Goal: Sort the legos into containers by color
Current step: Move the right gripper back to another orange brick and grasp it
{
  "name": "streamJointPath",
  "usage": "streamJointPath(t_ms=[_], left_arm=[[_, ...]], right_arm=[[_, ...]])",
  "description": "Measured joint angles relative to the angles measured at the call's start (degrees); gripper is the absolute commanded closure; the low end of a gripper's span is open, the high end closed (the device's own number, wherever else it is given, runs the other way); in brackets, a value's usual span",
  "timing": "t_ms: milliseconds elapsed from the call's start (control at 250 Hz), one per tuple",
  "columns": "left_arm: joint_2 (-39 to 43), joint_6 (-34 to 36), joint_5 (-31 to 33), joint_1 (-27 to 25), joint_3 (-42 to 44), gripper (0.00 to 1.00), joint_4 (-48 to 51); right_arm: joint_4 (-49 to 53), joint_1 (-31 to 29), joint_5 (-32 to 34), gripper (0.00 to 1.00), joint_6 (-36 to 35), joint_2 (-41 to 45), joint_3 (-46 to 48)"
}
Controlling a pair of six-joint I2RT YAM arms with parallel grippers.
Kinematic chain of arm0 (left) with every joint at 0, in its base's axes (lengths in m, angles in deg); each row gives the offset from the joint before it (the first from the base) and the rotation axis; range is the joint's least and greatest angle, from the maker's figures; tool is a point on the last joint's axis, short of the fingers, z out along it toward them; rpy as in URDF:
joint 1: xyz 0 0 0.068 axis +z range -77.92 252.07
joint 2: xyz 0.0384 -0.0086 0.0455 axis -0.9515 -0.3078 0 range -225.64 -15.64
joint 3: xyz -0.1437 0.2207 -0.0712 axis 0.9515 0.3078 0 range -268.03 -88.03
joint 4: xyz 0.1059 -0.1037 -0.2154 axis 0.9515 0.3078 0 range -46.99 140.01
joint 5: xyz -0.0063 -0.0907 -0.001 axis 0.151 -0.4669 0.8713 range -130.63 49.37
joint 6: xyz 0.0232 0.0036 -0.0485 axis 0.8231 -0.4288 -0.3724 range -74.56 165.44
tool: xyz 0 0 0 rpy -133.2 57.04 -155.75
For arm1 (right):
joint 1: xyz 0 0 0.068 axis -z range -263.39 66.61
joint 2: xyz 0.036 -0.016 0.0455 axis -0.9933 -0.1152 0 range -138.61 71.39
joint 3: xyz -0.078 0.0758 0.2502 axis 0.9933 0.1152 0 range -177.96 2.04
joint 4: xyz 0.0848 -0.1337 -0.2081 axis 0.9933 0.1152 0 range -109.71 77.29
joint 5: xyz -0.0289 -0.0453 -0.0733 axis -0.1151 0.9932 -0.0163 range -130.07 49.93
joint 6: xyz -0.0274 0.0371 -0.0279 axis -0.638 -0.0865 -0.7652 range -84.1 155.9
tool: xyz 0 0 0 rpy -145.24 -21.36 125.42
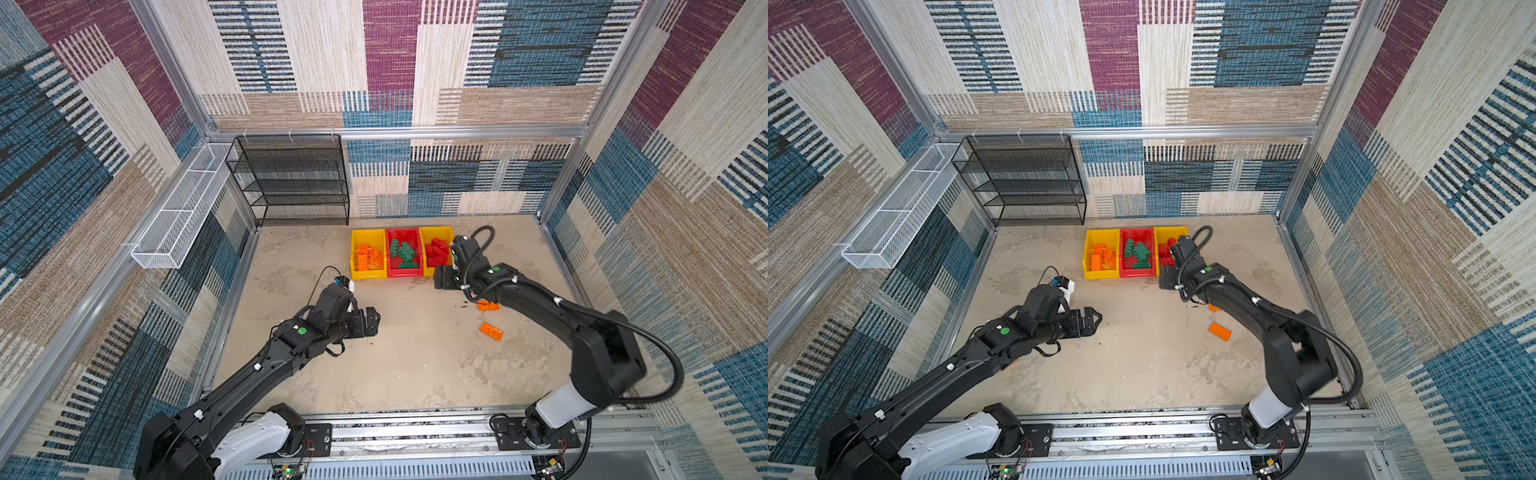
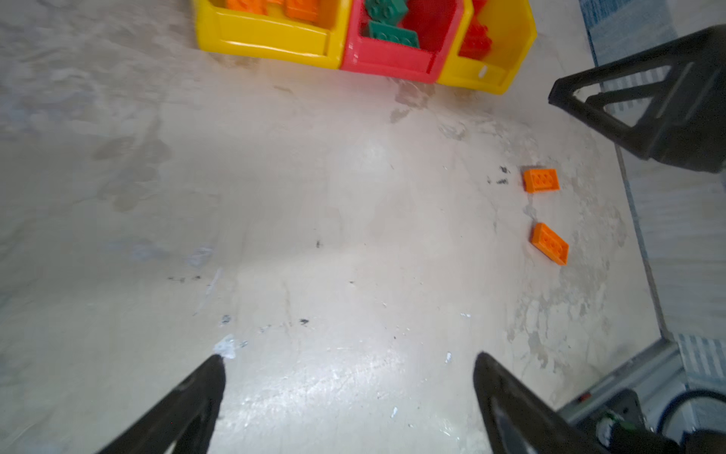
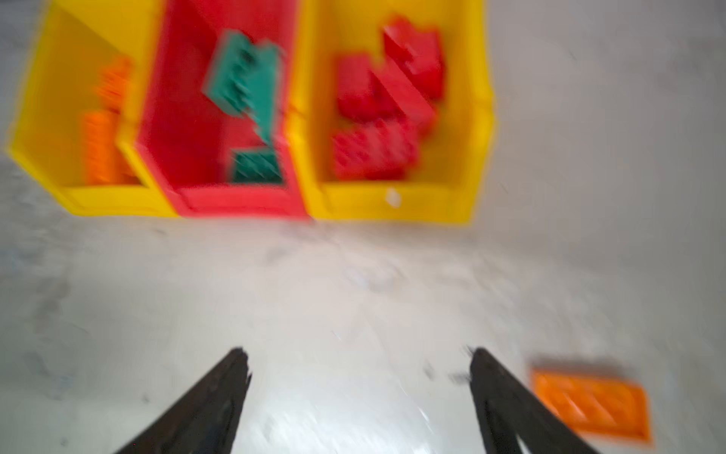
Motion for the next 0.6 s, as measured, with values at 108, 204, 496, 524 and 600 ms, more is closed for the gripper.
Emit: streamJointPath(t_ms=[108, 204, 496, 524, 600], left_arm=[[-5.95, 0.07, -1.53, -5.81, -2.21, 0.01, -3.80], [-11.47, 0.33, -2.40, -10.08, -4.76, 0.01, -7.19], [-19.10, 0.66, -4.76, -15.08, -8.28, 0.01, -12.39], [-19.19, 0.66, -4.72, -15.17, -8.31, 0.01, -12.41], [-19.19, 0.90, -4.52, -15.17, -8.55, 0.01, -12.33]], right_arm=[[0.46, 4.68, 1.03, 0.08, 1.75, 6.27, 8.31], [0.04, 7.45, 1.11, 0.08, 2.08, 7.61, 11.43], [-3.58, 12.28, 1.40, 0.08, 1.62, 3.21, 13.55], [-4.04, 12.48, 1.40, 0.08, 1.38, 2.58, 13.55], [-5.03, 12.79, 1.31, 0.08, 0.31, 0.68, 13.38]])
